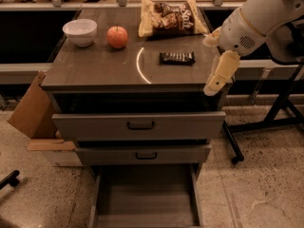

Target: Place rxbar chocolate into bottom drawer

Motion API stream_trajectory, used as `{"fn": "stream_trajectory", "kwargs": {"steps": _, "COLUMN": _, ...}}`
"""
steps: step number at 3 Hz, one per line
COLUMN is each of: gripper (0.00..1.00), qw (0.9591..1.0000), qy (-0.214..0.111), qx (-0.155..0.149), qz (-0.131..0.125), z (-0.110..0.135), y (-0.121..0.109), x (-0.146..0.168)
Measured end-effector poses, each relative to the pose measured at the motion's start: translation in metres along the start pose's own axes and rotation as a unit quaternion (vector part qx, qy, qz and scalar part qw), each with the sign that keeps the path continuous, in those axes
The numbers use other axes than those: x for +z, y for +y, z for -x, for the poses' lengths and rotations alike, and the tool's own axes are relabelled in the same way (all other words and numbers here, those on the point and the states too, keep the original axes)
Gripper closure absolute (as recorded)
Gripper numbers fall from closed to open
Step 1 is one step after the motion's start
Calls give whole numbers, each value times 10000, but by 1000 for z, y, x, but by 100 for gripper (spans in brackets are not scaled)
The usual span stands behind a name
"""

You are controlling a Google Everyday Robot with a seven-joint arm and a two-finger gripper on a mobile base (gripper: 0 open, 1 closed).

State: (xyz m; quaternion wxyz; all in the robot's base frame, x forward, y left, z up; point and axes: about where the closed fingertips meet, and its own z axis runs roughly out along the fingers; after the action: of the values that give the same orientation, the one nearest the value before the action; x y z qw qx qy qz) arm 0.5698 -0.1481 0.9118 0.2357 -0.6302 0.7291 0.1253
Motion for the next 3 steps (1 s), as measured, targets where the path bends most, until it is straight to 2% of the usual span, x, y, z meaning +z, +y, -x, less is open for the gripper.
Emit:
{"fn": "stream_trajectory", "kwargs": {"steps": 1, "gripper": 0, "qw": 10000, "qy": -3, "qx": 0, "qz": -1, "z": 0, "y": 0, "x": 0}}
{"fn": "stream_trajectory", "kwargs": {"steps": 3, "gripper": 0, "qw": 9986, "qy": -509, "qx": 113, "qz": 4, "z": 6, "y": -43, "x": 23}}
